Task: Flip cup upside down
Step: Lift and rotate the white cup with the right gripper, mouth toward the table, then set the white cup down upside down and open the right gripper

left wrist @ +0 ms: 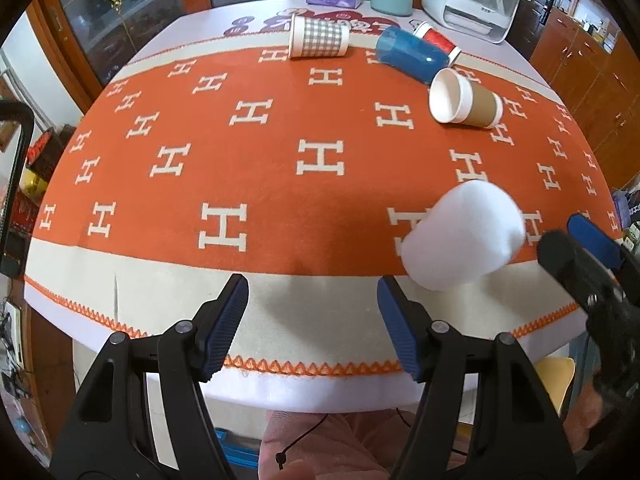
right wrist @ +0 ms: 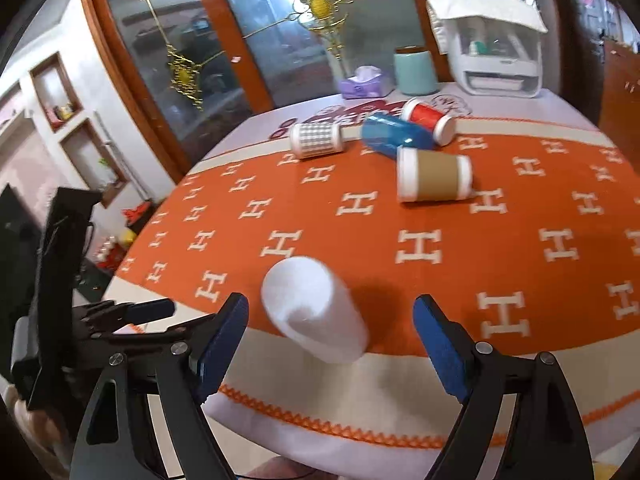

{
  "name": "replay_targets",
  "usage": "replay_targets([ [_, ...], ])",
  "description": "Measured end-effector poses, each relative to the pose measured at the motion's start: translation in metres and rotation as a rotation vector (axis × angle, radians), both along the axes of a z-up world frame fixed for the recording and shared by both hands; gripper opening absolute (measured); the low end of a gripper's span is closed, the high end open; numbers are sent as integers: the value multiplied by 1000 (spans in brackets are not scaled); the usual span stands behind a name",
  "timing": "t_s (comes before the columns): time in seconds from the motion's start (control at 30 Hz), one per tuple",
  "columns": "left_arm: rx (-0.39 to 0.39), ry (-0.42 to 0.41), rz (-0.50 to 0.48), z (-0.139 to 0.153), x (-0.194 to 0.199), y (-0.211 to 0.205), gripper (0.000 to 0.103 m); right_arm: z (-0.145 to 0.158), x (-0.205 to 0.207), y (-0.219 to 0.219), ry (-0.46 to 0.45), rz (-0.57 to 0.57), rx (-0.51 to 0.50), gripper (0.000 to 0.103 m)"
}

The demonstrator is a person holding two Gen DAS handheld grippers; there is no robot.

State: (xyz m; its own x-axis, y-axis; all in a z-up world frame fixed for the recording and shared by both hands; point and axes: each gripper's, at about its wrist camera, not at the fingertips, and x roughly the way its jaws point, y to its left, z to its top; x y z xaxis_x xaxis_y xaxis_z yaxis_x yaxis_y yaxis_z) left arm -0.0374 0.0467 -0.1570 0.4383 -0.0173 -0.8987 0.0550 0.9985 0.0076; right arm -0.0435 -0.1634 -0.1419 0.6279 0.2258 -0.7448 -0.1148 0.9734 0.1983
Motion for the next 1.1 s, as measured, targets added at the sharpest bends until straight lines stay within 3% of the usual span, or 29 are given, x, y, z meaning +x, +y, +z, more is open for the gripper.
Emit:
replay_targets([
  [0.17,24,-44,-17,21,-6,-9,64,24,3,-1,38,-42,-112,85],
  [0.37,22,-86,-4,52,-8,-12,64,53,8,-13,114,-99,-48,85],
  [0.73,27,-145,-10,99,-19,-25,64,89,-9,1,96,-92,-89,85],
  [1.1,56,-174,-28,110,-20,-37,65,102,-10,-2,73,-115,-100,86],
])
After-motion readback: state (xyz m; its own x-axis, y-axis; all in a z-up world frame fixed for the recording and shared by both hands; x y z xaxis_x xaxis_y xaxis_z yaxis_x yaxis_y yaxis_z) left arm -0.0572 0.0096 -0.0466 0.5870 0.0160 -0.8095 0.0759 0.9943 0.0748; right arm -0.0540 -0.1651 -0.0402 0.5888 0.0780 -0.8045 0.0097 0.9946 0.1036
